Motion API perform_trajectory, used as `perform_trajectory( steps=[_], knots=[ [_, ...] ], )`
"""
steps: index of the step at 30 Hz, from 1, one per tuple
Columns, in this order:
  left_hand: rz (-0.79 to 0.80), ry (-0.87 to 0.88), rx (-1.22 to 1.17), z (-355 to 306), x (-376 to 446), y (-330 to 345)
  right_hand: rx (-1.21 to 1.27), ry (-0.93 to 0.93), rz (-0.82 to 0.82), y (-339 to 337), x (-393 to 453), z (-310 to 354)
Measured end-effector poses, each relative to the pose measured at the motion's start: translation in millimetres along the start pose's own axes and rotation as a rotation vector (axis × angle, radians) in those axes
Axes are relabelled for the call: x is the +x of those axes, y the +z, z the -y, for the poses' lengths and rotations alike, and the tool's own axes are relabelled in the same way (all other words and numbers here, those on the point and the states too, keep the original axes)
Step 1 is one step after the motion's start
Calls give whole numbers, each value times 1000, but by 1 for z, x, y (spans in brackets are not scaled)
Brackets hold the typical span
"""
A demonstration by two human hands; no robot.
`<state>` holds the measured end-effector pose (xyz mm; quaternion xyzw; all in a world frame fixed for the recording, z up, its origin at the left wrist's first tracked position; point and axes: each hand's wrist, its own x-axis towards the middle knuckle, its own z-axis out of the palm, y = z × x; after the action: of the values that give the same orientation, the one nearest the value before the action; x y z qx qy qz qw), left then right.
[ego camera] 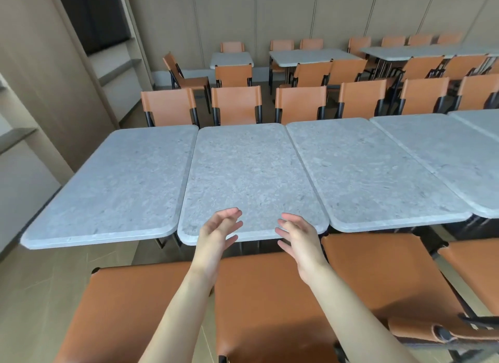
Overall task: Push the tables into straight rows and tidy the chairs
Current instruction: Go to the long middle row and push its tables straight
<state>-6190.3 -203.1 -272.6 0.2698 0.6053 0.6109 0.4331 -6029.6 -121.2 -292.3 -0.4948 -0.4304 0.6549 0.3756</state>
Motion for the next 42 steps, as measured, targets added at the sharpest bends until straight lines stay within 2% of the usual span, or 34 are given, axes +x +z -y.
perform_trajectory(
  steps=[10,20,34,42],
  knots=[
    [76,144,18,-47,-56,-2,-179,-242,31,2,-67,46],
    [97,270,78,-70,-109,14,-378,-363,82,-9,-123,63],
    [78,261,105,-24,-251,39,-563,-388,183,-77,-247,10],
    [30,310,85,2,-324,44,-513,-447,121,-104,-312,-13]
  ],
)
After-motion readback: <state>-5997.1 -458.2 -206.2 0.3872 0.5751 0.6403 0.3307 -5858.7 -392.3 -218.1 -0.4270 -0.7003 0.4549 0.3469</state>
